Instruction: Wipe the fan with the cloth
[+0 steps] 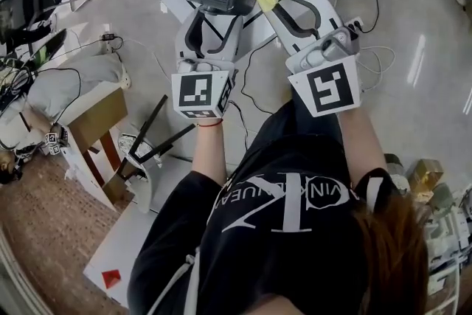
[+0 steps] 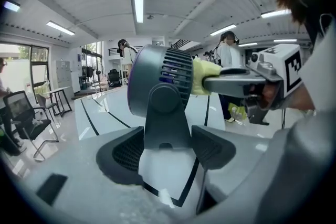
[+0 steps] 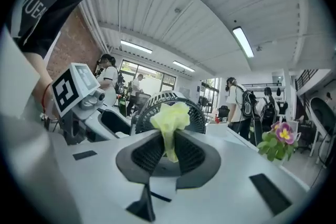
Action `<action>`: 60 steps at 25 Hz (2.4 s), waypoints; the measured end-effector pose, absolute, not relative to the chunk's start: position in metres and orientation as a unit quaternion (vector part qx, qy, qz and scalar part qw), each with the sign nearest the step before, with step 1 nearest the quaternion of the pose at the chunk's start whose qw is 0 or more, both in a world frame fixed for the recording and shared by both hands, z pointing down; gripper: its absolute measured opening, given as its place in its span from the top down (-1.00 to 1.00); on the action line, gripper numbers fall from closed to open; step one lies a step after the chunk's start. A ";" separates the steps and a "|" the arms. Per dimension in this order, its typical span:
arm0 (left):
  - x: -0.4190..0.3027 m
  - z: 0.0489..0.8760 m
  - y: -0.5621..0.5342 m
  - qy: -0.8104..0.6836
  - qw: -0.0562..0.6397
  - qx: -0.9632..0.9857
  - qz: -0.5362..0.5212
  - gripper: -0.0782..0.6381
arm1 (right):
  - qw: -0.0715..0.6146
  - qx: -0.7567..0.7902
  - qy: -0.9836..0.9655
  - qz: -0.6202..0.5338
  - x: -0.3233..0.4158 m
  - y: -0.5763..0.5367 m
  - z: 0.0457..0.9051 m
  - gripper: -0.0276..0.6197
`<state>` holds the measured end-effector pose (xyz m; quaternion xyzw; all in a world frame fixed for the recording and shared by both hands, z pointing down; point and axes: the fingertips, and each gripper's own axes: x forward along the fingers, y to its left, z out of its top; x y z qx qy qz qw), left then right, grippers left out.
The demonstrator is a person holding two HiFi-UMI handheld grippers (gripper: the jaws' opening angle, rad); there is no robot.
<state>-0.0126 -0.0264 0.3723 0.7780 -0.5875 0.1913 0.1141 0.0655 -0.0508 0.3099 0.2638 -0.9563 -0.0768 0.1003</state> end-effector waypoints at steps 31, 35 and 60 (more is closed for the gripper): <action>-0.012 0.373 -0.028 -0.586 0.102 0.780 0.196 -0.05 | 0.154 0.294 -0.943 0.035 0.053 -0.122 0.356 0.73; -0.011 0.374 -0.028 -0.580 0.099 0.781 0.209 -0.05 | 0.149 0.289 -0.941 0.095 0.048 -0.109 0.365 0.73; -0.007 0.384 -0.029 -0.543 0.066 0.794 0.267 -0.06 | 0.166 0.240 -0.940 0.174 0.028 -0.036 0.354 0.73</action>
